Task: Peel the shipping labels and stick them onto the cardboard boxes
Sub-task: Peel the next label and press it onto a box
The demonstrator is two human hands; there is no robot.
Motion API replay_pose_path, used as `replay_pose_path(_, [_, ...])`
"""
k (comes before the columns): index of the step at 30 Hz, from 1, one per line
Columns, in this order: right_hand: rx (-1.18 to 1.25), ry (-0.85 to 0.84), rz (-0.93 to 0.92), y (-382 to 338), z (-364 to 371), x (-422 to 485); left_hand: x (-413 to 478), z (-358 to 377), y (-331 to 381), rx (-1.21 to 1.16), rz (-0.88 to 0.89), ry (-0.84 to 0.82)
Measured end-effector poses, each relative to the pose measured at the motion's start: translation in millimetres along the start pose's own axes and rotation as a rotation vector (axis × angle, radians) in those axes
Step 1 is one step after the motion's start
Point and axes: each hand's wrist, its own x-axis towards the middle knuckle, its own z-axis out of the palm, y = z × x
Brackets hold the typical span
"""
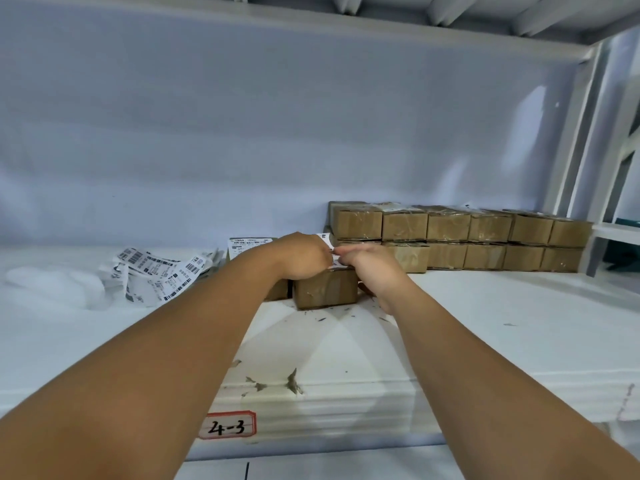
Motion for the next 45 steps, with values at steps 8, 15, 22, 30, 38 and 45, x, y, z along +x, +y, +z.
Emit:
replay_pose_path(8, [-0.006,0.04,0.007,1.8,1.1,3.7,31.0,-5.4,-9.2,0.04,-0.011,-0.146])
replay_pose_path(15, [-0.03,0.033,-0.004,6.6,2.5,9.3,42.1,2.7,-17.3,-0.122,-0.007,-0.205])
replay_pose_path(22, [-0.084,0.043,-0.03,10.7,4.4,12.3,47.5,10.5,-18.3,-0.093,-0.113,-0.193])
replay_pose_path(30, [-0.302,0.024,-0.139,9.6,6.0,6.4,38.5,4.3,-19.1,-0.119,-0.124,-0.062])
replay_pose_path(38, [-0.393,0.048,-0.203,5.9,7.0,1.1,-10.9,7.5,-51.8,0.051,-0.228,0.115])
replay_pose_path(45, [-0.404,-0.017,-0.183,12.3,9.6,3.2,-39.4,12.6,-37.3,0.147,-0.257,0.302])
